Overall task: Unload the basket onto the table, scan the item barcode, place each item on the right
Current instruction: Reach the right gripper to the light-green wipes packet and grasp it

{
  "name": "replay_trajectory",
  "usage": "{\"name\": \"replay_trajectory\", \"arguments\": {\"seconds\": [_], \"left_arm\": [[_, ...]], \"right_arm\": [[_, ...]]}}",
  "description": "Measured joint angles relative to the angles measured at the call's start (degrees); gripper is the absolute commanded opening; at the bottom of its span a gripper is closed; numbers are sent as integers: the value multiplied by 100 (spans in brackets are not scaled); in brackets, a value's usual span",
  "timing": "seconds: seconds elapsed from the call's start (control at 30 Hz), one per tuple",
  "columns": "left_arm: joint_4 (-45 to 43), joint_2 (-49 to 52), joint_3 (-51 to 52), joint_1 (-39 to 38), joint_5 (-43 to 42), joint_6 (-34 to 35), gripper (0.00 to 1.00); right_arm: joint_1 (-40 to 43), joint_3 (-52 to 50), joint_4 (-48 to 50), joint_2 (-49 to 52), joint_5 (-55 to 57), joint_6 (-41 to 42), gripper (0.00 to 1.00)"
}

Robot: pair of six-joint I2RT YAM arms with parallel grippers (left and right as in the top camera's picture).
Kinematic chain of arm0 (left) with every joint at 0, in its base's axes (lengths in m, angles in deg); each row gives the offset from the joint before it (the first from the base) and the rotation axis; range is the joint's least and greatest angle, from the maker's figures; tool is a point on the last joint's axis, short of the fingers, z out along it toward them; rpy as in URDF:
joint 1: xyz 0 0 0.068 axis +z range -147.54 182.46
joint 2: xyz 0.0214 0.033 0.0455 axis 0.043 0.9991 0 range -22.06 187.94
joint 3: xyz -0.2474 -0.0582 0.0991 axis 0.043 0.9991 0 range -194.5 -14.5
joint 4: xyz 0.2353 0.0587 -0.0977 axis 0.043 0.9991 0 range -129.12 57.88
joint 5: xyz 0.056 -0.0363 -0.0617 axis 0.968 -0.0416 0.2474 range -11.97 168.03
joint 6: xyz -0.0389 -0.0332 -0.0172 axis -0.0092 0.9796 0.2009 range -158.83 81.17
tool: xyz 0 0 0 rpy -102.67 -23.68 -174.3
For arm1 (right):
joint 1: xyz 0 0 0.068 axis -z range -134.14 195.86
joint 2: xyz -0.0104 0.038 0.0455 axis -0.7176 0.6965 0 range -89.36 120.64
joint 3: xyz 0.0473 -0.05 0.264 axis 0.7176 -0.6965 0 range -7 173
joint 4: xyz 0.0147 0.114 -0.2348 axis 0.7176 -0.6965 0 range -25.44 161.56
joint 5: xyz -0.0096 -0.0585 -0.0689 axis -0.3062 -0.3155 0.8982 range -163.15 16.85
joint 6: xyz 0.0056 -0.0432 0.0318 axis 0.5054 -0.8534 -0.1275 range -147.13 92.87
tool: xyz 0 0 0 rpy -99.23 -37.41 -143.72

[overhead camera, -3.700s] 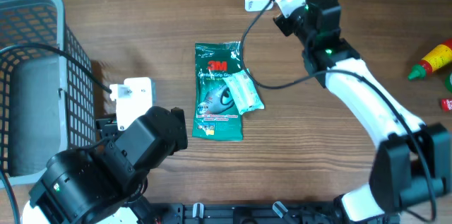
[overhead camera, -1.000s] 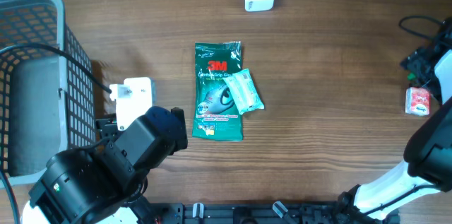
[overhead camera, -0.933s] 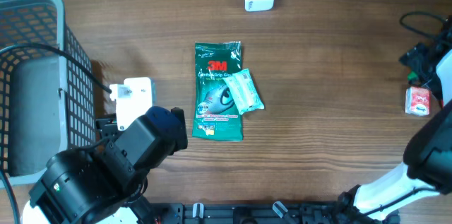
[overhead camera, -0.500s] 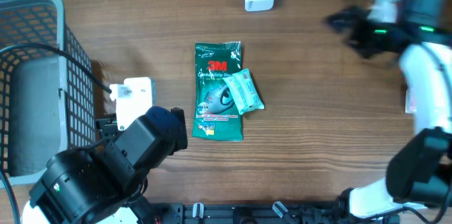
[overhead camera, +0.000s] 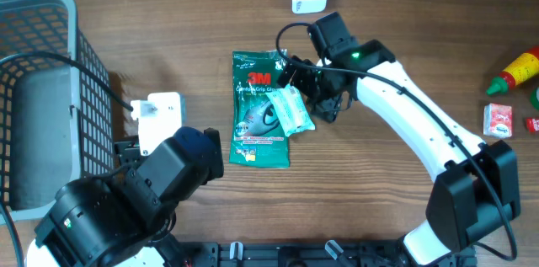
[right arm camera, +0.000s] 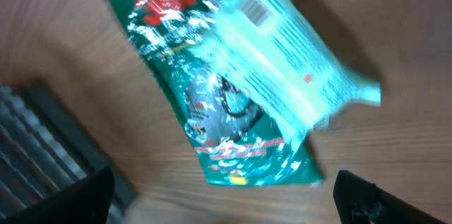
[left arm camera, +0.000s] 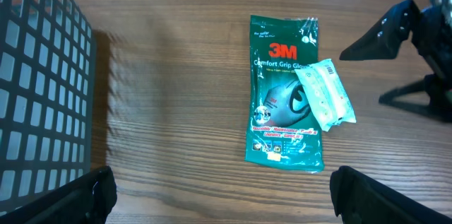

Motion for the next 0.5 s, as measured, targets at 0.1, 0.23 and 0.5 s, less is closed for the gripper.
{"name": "replay_trajectory", "arguments": {"seconds": [0.1, 0.23, 0.5], "left_arm": [[2, 0, 0, 0, 0, -2, 100], [0, 0, 0, 0, 0, 0, 100], [-2, 0, 0, 2, -2, 0, 100]], "right_arm": [[-61, -229, -13, 0, 33, 870, 100], [-70, -852, 96, 0, 37, 1646, 100], [-68, -2898, 3589, 59, -640, 3117, 100]]}}
